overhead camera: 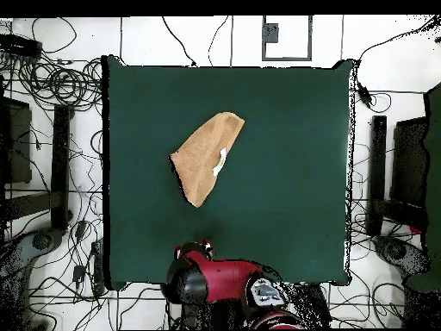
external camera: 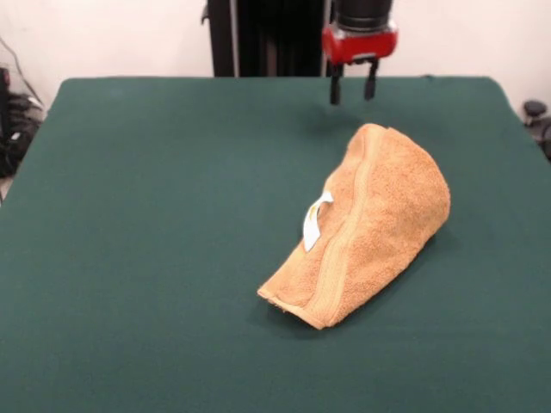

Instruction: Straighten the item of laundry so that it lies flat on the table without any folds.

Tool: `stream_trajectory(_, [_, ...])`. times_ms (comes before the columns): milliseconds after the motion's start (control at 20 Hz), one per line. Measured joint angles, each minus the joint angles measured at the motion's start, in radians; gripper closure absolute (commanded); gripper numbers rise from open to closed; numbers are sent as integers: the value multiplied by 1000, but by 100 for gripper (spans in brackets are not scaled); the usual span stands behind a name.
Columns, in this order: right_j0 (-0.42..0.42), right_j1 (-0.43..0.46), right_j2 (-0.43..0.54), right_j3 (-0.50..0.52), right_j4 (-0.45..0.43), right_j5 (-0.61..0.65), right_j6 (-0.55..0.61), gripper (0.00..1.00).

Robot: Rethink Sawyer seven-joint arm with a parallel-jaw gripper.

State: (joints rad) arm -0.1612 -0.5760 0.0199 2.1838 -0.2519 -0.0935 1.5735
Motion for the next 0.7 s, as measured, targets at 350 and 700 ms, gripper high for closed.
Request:
stream_trajectory(350, [-156, -108, 63, 0, -42, 163, 0, 0])
stream_trajectory(700, [-236, -174, 107, -25, -77, 293, 0, 0])
